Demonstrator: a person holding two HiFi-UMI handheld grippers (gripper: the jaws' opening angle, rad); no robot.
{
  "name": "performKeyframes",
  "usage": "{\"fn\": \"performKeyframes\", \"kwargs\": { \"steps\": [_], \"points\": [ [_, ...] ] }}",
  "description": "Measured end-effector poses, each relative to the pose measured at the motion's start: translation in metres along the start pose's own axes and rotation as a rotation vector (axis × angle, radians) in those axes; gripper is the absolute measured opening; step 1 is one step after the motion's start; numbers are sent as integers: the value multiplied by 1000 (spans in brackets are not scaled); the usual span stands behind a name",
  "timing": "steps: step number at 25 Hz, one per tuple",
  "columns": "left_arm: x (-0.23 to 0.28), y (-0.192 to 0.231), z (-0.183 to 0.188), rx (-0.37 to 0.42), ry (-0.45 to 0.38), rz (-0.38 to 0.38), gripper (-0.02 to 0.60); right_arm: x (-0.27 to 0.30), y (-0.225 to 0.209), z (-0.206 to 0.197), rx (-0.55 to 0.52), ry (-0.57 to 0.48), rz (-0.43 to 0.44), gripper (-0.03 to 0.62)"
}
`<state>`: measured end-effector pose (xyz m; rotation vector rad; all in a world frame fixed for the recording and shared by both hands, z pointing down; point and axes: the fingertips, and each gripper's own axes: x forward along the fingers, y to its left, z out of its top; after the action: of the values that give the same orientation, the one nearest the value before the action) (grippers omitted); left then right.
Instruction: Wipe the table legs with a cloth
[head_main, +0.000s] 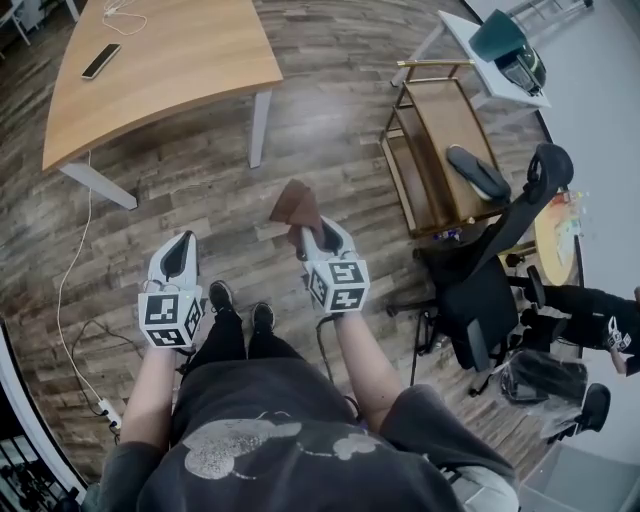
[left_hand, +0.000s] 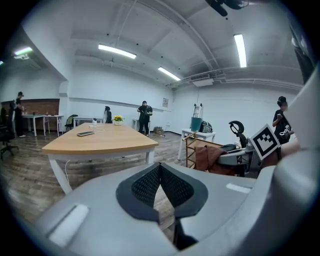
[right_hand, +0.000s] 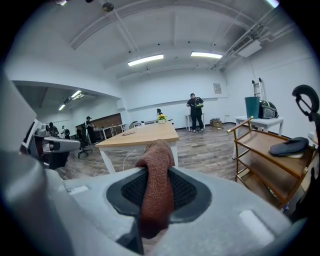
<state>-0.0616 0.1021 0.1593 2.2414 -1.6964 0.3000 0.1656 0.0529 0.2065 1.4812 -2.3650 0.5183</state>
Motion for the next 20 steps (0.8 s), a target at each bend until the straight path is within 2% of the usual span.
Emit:
{"fn": "performKeyframes", "kwargs": {
  "steps": [6,13,20],
  "points": [
    [35,24,-3,-7,20,-39,18,35,5,15,4,-1,-31,81],
    [90,62,23,3,-8,-113,18,95,11,45,1,0,-71,81],
    [136,87,22,15,10,-150,18,144,26,54,-3,27,-81,81]
  ]
}}
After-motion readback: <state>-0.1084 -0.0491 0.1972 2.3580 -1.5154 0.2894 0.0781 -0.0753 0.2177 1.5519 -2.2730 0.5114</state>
